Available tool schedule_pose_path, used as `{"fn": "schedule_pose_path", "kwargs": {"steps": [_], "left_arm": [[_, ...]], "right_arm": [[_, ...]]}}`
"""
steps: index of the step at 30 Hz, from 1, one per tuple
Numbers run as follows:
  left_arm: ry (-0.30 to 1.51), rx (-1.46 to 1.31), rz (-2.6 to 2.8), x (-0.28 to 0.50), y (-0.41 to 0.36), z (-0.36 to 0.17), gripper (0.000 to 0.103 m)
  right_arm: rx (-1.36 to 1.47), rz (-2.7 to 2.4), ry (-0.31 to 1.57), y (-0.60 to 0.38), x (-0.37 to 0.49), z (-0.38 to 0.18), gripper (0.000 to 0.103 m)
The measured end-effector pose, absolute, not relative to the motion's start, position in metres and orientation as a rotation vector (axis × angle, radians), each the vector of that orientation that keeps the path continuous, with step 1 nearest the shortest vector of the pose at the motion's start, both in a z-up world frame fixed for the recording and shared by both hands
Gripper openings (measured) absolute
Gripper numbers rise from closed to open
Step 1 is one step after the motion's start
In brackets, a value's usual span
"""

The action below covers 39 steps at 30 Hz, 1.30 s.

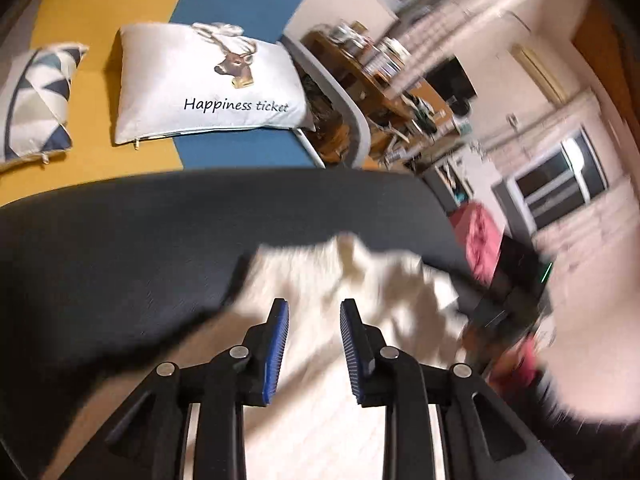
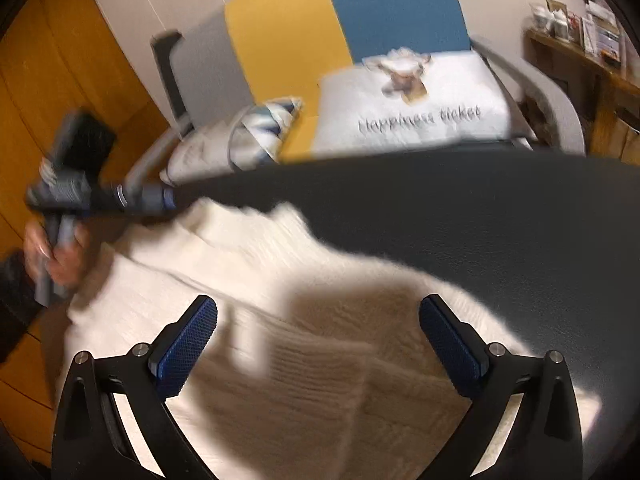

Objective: Fold clothes

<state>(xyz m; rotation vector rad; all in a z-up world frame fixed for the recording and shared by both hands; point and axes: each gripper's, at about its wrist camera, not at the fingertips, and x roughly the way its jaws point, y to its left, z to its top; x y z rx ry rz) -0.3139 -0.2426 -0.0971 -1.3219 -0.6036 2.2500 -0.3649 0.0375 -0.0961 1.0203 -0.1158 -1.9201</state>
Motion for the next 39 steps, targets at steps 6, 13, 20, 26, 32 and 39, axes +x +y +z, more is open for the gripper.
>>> {"fn": "schedule_pose_path", "kwargs": {"steps": [6, 13, 20, 26, 32, 39], "left_arm": [[-0.454, -1.33, 2.425, -0.28, -0.225, -0.123, 0.027], [-0.624, -1.233, 2.406, -0.278, -0.237, -0.133, 0.027], [-0.625, -1.21, 2.417, -0.276, -0.238, -0.135, 0.027], [-0.582, -1.214, 2.455, -0.274, -0.237, -0.132, 0.027], [-0.481, -1.218, 2.489, -0.274, -0.228, -0.119, 0.027], [-0.481, -1.183, 2.484, -0.278, -0.232, -0.114, 0.027]], "right_arm": [[1.027, -1.459, -0.349, -0.037, -0.378, -0.071, 0.103], [1.264, -1.436, -0.288, -0.113, -0.413, -0.107, 0.103], [1.301, -1.334, -0.347, -0.129, -0.41, -0.119, 0.103], [1.296, -1.317, -0.428, -0.145, -0.413, -0.117, 0.103], [1.337, -1.383, -0.382, -0.146, -0.419, -0.116, 0.103], [1.389, -1.306, -0.31, -0.128, -0.425, -0.113, 0.103]]}}
